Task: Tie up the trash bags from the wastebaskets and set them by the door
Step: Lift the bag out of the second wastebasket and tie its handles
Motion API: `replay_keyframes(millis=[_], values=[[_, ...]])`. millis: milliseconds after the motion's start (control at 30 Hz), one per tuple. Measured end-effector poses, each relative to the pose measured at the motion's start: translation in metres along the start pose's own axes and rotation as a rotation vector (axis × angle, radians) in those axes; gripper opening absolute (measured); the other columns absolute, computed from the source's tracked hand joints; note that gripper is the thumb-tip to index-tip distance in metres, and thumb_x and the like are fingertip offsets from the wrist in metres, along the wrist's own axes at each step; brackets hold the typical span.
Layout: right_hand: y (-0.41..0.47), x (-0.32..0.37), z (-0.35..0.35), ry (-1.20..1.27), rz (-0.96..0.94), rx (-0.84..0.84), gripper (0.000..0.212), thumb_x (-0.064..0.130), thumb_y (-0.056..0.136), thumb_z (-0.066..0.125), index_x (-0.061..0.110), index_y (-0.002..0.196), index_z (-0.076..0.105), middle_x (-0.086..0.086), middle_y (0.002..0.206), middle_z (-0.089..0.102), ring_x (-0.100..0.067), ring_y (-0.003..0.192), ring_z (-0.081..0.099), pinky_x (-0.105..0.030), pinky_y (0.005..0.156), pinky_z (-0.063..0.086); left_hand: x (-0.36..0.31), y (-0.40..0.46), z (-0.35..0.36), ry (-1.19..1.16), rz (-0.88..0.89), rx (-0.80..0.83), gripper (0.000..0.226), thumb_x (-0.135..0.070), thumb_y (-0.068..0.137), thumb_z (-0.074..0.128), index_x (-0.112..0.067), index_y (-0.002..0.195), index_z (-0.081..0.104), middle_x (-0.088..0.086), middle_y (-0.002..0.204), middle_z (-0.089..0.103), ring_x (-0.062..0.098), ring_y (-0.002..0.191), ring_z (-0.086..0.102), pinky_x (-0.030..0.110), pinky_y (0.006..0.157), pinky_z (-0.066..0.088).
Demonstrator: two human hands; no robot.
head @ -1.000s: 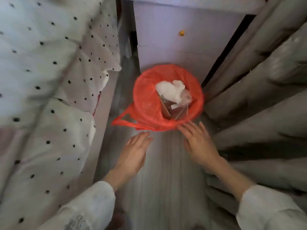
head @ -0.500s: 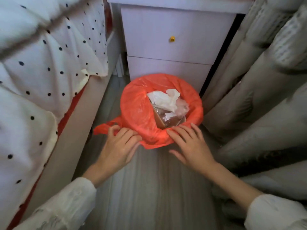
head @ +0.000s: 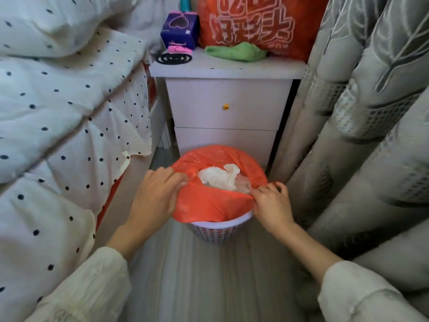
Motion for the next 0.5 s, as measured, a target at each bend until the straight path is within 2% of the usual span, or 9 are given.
replay_keyframes(millis=[100,200,267,367,433,500], values=[[0.007,-0.005,-0.021,0.011,0.011,-0.108,0.03,0.018,0.087,0.043,0.023,0.11,0.06,0.002,0.115,0.065,-0.02,0.112,0.052,-0.035,0.102,0.022,0.004,0.009,-0.007,0.051,-0.005,-0.015,0.03,-0.025,0.089,0.038,-0.009,0.087,0.064,0.009,0.073,0.054,0.03,0.071,0.054,0.034,0.07,0.031],[-0.008,0.031,-0.042,0.118,-0.202,-0.259,0.03,0.003,0.062,0.067,0.018,0.088,0.068,-0.002,0.087,0.073,-0.018,0.087,0.066,-0.031,0.088,0.03,0.006,0.017,-0.011,0.059,-0.029,-0.045,0.032,-0.026,0.089,0.037,-0.011,0.089,0.065,0.008,0.077,0.055,0.028,0.076,0.054,0.035,0.079,0.03],[-0.025,0.056,-0.048,0.147,-0.357,-0.317,0.026,0.004,0.054,0.07,0.018,0.077,0.068,0.001,0.075,0.072,-0.018,0.077,0.066,-0.031,0.083,0.032,0.003,0.02,-0.011,0.056,-0.021,-0.058,0.032,-0.026,0.09,0.037,-0.011,0.09,0.066,0.009,0.08,0.057,0.028,0.079,0.055,0.032,0.082,0.027],[-0.031,0.043,-0.043,0.103,-0.32,-0.327,0.025,0.009,0.053,0.074,0.018,0.076,0.068,0.001,0.075,0.069,-0.02,0.077,0.063,-0.033,0.082,0.034,0.0,0.022,-0.009,0.034,-0.018,-0.06,0.03,-0.023,0.09,0.039,-0.011,0.091,0.066,0.009,0.081,0.058,0.028,0.08,0.055,0.025,0.082,0.022],[-0.026,0.015,-0.032,0.076,-0.18,-0.239,0.027,0.019,0.063,0.075,0.019,0.09,0.068,-0.001,0.086,0.067,-0.024,0.085,0.064,-0.033,0.086,0.034,0.002,0.02,-0.007,0.011,-0.029,-0.055,0.03,-0.023,0.091,0.038,-0.011,0.092,0.065,0.008,0.082,0.058,0.027,0.08,0.056,0.024,0.082,0.022],[-0.027,-0.008,-0.011,0.181,-0.055,-0.093,0.048,0.044,0.079,0.062,0.022,0.121,0.056,-0.001,0.115,0.059,-0.022,0.11,0.054,-0.036,0.098,0.031,0.005,0.018,-0.005,-0.025,-0.048,-0.047,0.031,-0.025,0.091,0.036,-0.012,0.093,0.064,0.006,0.084,0.058,0.026,0.082,0.057,0.028,0.084,0.028]])
Point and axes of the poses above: each hand's wrist, its own y-axis towards the middle knuckle, its own z-axis out of the palm, x = y × z, the point moved 9 cm from there along y, towards the middle knuckle
